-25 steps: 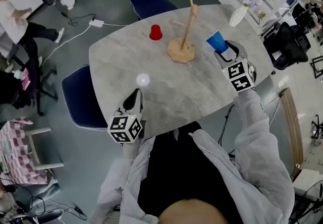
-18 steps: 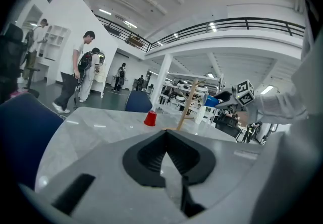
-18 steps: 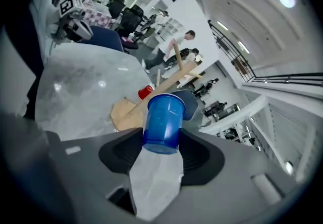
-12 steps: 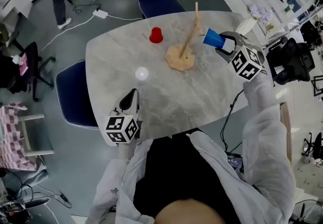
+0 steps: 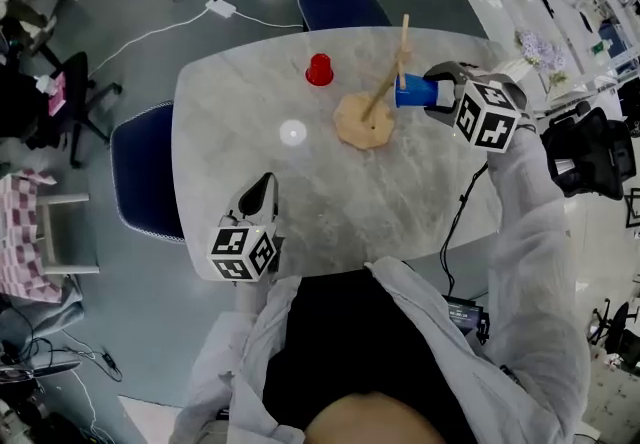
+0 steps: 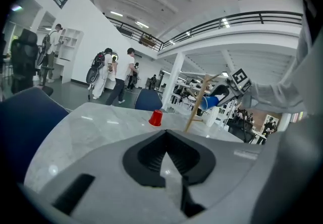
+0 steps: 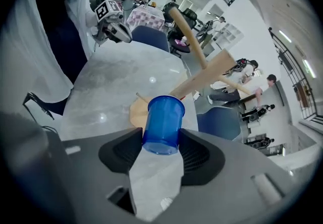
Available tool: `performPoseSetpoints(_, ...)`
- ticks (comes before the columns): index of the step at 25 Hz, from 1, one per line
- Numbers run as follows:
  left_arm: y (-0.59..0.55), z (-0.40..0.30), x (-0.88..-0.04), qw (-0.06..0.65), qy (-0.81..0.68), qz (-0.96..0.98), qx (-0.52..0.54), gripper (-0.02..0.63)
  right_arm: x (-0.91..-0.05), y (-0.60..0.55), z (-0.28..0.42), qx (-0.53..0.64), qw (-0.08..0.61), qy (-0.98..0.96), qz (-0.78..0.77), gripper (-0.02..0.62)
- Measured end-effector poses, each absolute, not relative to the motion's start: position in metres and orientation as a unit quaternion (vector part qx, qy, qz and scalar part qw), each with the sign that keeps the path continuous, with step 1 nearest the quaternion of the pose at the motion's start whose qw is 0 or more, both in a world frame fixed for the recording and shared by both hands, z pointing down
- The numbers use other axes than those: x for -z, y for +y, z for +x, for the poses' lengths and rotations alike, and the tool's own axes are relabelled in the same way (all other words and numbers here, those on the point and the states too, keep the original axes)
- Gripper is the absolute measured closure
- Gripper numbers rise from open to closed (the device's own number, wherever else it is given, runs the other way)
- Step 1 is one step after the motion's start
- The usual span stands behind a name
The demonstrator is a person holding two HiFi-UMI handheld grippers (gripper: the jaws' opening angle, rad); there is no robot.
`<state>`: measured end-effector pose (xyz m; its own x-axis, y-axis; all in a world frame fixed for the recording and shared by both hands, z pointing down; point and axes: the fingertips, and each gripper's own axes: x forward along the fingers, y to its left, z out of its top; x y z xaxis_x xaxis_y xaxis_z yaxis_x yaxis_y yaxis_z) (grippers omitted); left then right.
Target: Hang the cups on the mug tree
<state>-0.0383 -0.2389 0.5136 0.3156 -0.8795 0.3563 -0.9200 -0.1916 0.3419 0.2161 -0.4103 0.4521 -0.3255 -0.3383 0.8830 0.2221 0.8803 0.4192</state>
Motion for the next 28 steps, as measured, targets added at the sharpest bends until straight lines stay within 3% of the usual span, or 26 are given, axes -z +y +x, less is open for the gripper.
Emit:
performPoseSetpoints(10, -0.235, -0.049, -0.515, 0.253, -0.602, 0.756, -0.049, 0.603, -0.463, -0.423, 0.214, 0.234, 0.57, -0.786, 0.043, 0.348)
performPoseSetpoints(12, -0.233, -0.046, -0.513, 0.252, -0.598, 0.76, -0.049, 0.603, -0.463, -0.425, 0.213, 0.232, 0.563, -0.79, 0.068, 0.301)
performPoseSetpoints(14, -0.23, -0.043, -0.511, 0.251, -0.591, 0.765, -0.048, 0.603, -0.461, -0.427, 0.213, 0.234, 0.555, -0.792, 0.099, 0.172)
performPoseSetpoints(17, -0.224, -0.044, -0.511, 0.249, -0.583, 0.771, -0.051, 0.603, -0.453, -0.427, 0.212, 0.249, 0.544, -0.789, 0.14, 0.118)
performPoseSetpoints(28, -0.203, -0.057, -0.502, 0.229, -0.542, 0.806, -0.057, 0.603, -0.434, -0.369, 0.213, 0.255, 0.519, -0.782, 0.235, 0.103)
